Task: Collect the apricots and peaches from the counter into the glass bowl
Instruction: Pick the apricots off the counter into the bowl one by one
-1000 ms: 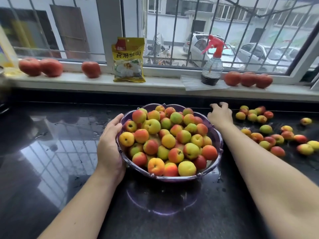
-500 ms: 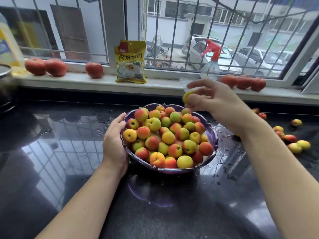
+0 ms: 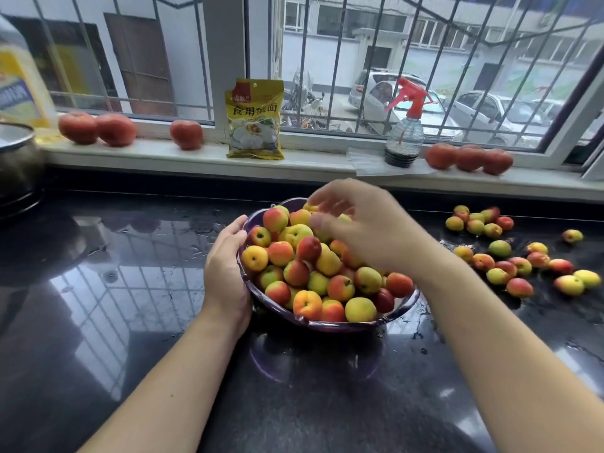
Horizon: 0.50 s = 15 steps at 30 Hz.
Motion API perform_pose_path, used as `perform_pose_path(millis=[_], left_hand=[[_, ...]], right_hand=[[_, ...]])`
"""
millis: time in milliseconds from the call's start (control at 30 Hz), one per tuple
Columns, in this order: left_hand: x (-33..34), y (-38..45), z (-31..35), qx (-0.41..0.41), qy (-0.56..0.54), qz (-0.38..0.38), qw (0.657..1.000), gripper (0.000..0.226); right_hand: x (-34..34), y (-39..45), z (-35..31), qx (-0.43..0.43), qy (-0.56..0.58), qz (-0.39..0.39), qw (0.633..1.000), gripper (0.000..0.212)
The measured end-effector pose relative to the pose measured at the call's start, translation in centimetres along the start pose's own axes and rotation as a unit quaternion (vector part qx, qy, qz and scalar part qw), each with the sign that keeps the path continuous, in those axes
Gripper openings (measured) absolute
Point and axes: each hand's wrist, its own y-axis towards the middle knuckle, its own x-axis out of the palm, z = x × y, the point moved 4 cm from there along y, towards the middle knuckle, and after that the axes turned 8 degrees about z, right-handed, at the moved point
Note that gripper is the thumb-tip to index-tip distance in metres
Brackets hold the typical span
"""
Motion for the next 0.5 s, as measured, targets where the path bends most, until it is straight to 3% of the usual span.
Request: perform_pose_path(millis=[133,233,367,500], left_hand=[[0.1,0.1,-0.1,0.000,-0.004,0.003,1.000,0.030],[0.1,0.0,-0.2,0.000,-0.013,0.007,1.000,0.030],[0.2,0.1,-0.3,0.005,-0.015,0.008,1.000,0.032],[0.2,0.0,-0.4,0.005,-0.016,0.006,1.000,0.033]], right_hand=[[-2.8,0.9,2.8,0.060,-0.029,0.102,0.993,0.013],[-4.0,1.3,7.9,0.148,-0.146,0.098,0.973,0.017],[-4.4,-0.1,15.2,0.280,-0.323,0.054,0.902,0.035],[-3.1,-2.7,19.5,0.375,-0.385,0.070,0.840,0.043]])
